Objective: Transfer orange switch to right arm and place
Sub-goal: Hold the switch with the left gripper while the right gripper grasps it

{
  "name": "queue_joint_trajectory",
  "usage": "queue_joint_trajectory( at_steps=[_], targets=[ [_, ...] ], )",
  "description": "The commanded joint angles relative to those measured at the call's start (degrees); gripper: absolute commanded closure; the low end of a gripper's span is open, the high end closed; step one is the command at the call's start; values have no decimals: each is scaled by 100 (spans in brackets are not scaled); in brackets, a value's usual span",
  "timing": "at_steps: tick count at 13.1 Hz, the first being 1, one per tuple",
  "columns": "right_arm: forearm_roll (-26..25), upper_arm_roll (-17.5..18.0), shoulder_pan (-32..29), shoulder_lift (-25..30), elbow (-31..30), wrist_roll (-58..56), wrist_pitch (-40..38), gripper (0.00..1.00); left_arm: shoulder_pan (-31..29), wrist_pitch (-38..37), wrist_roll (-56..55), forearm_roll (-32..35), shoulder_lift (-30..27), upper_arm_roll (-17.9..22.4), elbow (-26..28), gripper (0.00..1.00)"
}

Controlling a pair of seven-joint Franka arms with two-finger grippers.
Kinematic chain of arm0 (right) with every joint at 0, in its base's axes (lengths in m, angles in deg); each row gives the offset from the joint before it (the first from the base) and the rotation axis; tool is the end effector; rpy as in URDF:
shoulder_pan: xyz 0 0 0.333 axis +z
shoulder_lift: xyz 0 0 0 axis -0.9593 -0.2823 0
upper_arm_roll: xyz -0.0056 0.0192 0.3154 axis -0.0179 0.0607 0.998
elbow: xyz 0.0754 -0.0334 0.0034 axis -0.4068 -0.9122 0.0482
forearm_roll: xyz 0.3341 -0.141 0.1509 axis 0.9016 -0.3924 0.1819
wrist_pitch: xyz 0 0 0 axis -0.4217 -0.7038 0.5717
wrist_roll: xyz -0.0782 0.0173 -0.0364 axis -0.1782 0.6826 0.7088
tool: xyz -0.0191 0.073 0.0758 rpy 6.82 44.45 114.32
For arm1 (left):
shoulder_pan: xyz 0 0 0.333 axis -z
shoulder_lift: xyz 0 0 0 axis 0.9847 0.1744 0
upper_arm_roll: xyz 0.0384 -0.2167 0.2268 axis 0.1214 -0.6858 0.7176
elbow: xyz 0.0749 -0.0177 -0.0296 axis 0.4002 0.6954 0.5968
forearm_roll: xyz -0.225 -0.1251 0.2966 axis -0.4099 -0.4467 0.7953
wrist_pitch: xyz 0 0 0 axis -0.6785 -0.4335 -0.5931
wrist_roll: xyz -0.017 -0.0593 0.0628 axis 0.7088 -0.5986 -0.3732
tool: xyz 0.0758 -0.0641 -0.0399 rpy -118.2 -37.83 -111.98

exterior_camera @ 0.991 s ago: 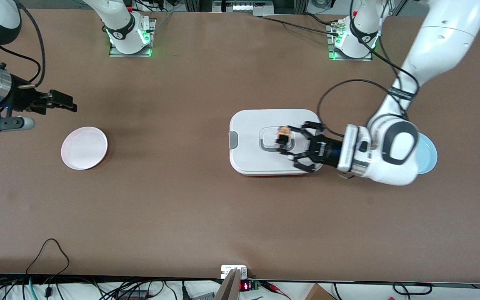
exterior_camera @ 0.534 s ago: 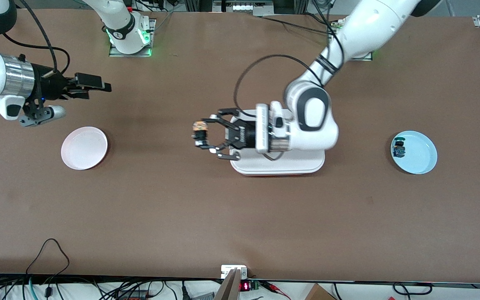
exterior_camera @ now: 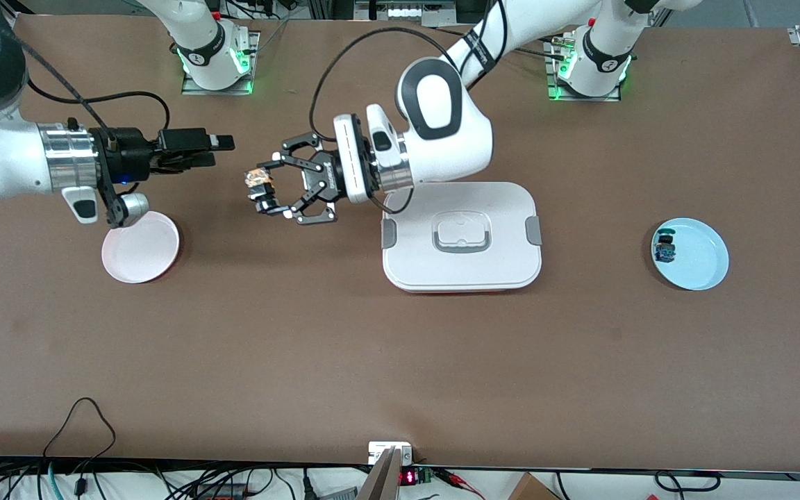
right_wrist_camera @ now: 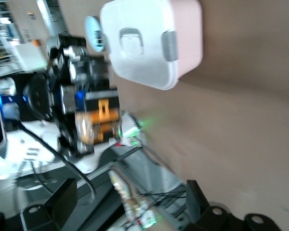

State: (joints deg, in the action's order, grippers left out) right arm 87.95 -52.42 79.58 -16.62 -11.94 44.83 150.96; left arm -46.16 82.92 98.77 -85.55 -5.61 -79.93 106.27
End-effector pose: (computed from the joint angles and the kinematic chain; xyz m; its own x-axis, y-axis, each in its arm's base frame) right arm 0.5779 0.1355 0.5039 0.9019 0.2368 -0.3614 -0.1661 -0.5822 -0.7959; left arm 0.5314 -0.5587 0.4300 0.3124 0.0068 0.9499 -0.9217 -0.2399 0.3049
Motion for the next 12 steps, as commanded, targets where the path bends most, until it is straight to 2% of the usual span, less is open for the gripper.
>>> queue_joint_trajectory(
  at_steps=[1, 7, 12],
  targets=[
    [1119, -20, -306, -519, 81, -40, -577, 0, 83, 96, -121, -96, -21, 126, -151, 100],
    [1957, -20, -439, -793, -15, -22, -816, 0, 83, 95, -130, -96, -21, 135, -151, 100],
    [2739, -28, -439, -1144, -16, -188, -703, 0, 74, 96, -112, -96, -21, 135, -151, 100]
  ],
)
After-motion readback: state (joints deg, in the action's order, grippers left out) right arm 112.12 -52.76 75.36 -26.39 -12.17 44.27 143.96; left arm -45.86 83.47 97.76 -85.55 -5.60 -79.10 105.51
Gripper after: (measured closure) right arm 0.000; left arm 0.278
